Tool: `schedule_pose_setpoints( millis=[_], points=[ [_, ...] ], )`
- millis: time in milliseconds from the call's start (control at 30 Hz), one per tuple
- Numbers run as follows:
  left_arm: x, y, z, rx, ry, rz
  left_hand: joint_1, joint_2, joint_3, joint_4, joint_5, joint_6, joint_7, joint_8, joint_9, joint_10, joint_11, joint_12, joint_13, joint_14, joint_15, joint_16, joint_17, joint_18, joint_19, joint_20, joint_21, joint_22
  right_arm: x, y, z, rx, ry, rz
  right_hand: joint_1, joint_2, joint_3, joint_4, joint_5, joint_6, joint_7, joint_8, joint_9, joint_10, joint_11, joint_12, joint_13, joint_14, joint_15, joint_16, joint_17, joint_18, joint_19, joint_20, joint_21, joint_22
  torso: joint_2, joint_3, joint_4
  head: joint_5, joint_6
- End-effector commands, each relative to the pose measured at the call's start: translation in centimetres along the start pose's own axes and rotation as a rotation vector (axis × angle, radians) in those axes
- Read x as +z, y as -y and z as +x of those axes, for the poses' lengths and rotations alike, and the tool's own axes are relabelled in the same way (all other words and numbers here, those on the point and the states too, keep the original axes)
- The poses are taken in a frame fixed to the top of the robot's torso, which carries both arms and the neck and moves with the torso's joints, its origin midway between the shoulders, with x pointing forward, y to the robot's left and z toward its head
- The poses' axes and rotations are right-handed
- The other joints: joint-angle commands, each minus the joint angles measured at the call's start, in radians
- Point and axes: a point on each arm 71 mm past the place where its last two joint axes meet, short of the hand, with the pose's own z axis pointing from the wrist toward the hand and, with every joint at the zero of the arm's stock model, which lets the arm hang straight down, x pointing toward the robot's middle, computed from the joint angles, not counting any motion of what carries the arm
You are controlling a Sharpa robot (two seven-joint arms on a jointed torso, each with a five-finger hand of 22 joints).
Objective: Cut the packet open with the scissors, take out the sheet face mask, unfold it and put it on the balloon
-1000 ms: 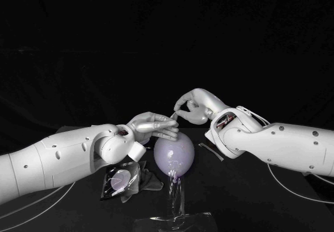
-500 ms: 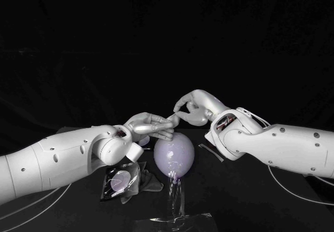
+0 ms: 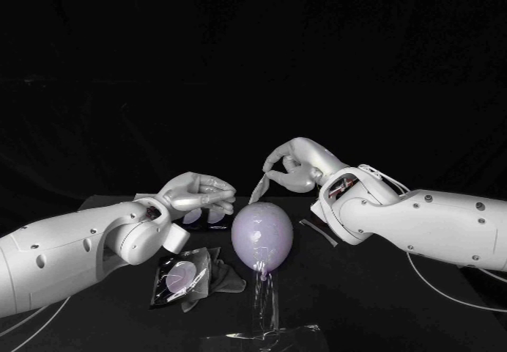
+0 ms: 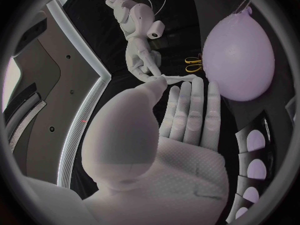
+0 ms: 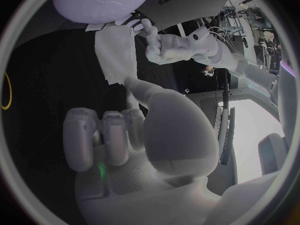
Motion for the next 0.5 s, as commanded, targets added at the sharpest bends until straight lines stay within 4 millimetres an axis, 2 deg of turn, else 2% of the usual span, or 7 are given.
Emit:
schedule_pose_setpoints(
  millis=[33, 100, 167, 233, 267, 400, 500],
  points=[
    [-0.5, 0.9, -0.8, 0.055, 0.075, 0.133, 0.013, 0.000, -0.005, -0.004, 0.000, 0.004, -0.003, 0.004, -0.003, 0.006, -0.004, 0.009, 0.003, 0.011, -0.005, 0.021, 0.014, 0.016, 0.016, -0.010, 0.013, 0.005, -0.1, -0.1, -0.1, -0.011, 0.009, -0.013, -0.006, 0.004, 0.007, -0.001, 0.002, 0.004, 0.001, 0.002, 0.002, 0.075, -0.007, 0.005, 0.211, 0.106, -0.005, 0.004, 0.263, -0.008, 0.061, -0.001, 0.003, 0.234, 0.000, -0.0010, 0.0011, -0.002, 0.001],
    [-0.7, 1.0, -1.0, 0.067, 0.094, 0.147, 0.013, -0.002, -0.006, -0.005, 0.000, 0.003, -0.003, 0.002, -0.004, 0.003, -0.003, 0.008, 0.003, 0.008, -0.005, 0.023, 0.016, 0.015, 0.015, -0.010, 0.013, 0.005, -0.2, -0.2, -0.2, -0.011, 0.009, -0.014, -0.006, 0.004, 0.007, -0.001, 0.002, 0.004, 0.001, 0.002, 0.002, 0.075, -0.007, 0.005, 0.211, 0.106, -0.005, 0.004, 0.263, -0.008, 0.061, -0.001, 0.003, 0.234, 0.000, -0.0011, 0.0024, -0.001, 0.001],
    [-0.8, 1.1, -1.1, 0.078, 0.106, 0.158, 0.014, -0.005, -0.009, -0.004, -0.001, -0.005, 0.003, -0.004, -0.008, -0.027, 0.007, -0.002, -0.002, -0.037, 0.008, 0.014, 0.018, 0.007, -0.011, -0.003, 0.000, -0.001, -0.3, -0.2, -0.2, -0.010, 0.009, -0.015, -0.006, 0.004, 0.007, -0.001, 0.002, 0.004, 0.001, 0.002, 0.002, 0.075, -0.007, 0.005, 0.211, 0.106, -0.005, 0.004, 0.263, -0.008, 0.061, -0.001, 0.003, 0.234, 0.000, -0.0011, 0.0035, 0.001, 0.003],
    [-0.8, 1.2, -1.1, 0.089, 0.116, 0.172, 0.017, -0.005, -0.010, -0.003, -0.002, -0.018, 0.011, -0.011, -0.012, -0.062, 0.020, -0.015, -0.008, -0.094, 0.025, 0.000, 0.016, -0.003, -0.052, 0.011, -0.023, -0.011, -0.4, -0.3, -0.2, -0.008, 0.008, -0.019, -0.006, 0.004, 0.007, -0.001, 0.002, 0.004, 0.001, 0.002, 0.002, 0.075, -0.007, 0.005, 0.211, 0.106, -0.005, 0.004, 0.263, -0.008, 0.061, -0.001, 0.003, 0.234, -0.001, -0.0014, 0.0040, 0.001, 0.004],
    [-0.8, 1.2, -1.0, 0.094, 0.120, 0.178, 0.019, -0.006, -0.012, -0.002, 0.000, -0.037, 0.020, -0.022, -0.017, -0.109, 0.037, -0.035, -0.017, -0.166, 0.047, -0.031, 0.004, -0.020, -0.103, 0.027, -0.053, -0.023, -0.4, -0.4, -0.2, -0.007, 0.007, -0.021, -0.006, 0.004, 0.007, -0.001, 0.002, 0.004, 0.001, 0.002, 0.002, 0.075, -0.007, 0.005, 0.211, 0.106, -0.005, 0.004, 0.263, -0.008, 0.061, -0.001, 0.003, 0.234, -0.001, -0.0008, 0.0021, 0.002, 0.005],
    [-0.3, 1.2, -0.4, 0.108, 0.110, 0.183, 0.031, 0.001, -0.021, -0.004, -0.001, -0.065, 0.035, -0.035, -0.028, -0.156, 0.055, -0.042, -0.024, -0.265, 0.076, -0.066, -0.018, -0.036, -0.185, 0.046, -0.102, -0.025, -0.6, -0.7, -0.1, -0.003, 0.005, -0.028, -0.006, 0.004, 0.007, -0.001, 0.002, 0.004, 0.001, 0.002, 0.002, 0.075, -0.007, 0.005, 0.211, 0.106, -0.005, 0.004, 0.263, -0.008, 0.061, -0.001, 0.003, 0.234, -0.001, -0.0003, -0.0006, 0.006, 0.006],
    [0.3, 0.9, 0.6, 0.123, 0.070, 0.170, 0.031, 0.005, -0.026, -0.001, -0.001, -0.078, 0.020, -0.046, -0.035, -0.163, 0.058, -0.046, -0.027, -0.294, 0.083, -0.083, -0.032, -0.046, -0.210, 0.048, -0.117, -0.025, -0.6, -1.0, 0.0, 0.001, 0.002, -0.035, -0.006, 0.004, 0.007, -0.001, 0.002, 0.004, 0.001, 0.002, 0.002, 0.075, -0.007, 0.005, 0.211, 0.106, -0.005, 0.004, 0.263, -0.008, 0.061, -0.001, 0.003, 0.234, 0.001, 0.0003, -0.0006, 0.005, 0.006]
  ],
)
